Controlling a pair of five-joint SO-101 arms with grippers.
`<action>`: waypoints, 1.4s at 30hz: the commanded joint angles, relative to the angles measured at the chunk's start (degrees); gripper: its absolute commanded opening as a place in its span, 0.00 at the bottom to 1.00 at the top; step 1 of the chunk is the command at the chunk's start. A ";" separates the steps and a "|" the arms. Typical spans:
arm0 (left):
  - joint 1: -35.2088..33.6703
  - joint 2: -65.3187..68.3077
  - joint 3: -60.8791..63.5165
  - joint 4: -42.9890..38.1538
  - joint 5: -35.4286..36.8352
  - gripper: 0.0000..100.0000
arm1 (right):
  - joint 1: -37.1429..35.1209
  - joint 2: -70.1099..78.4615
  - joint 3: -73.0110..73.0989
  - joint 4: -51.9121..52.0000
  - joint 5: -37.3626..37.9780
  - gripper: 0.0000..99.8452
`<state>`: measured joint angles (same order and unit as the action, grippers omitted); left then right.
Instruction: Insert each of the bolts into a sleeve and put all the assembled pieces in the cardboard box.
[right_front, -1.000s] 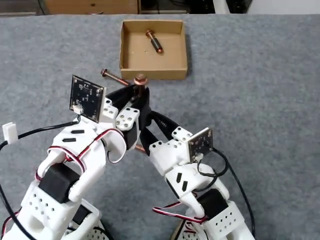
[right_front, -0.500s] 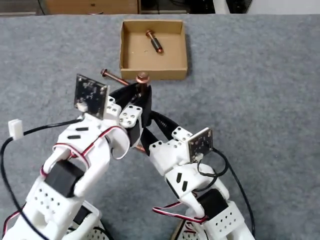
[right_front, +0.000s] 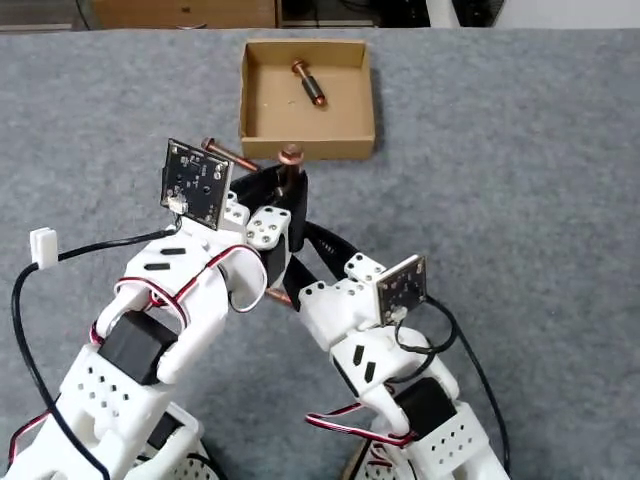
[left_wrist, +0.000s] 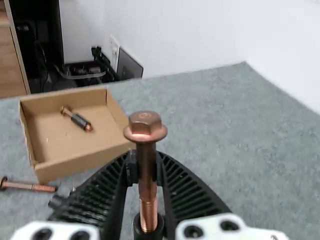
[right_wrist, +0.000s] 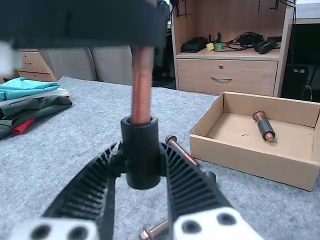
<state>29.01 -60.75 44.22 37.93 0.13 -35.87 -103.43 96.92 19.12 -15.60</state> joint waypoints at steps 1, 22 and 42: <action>0.00 0.13 -1.67 3.43 0.26 0.02 | 0.92 -6.81 -0.22 -1.32 -0.70 0.00; 0.00 0.66 -5.80 10.37 0.35 0.10 | 0.75 -6.90 -0.22 0.62 -0.44 0.00; -3.43 0.13 -8.62 16.09 0.35 0.14 | 1.01 -6.90 -0.22 0.62 -0.62 0.00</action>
<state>26.64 -60.13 38.77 54.11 0.13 -36.04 -103.43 96.92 19.91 -15.60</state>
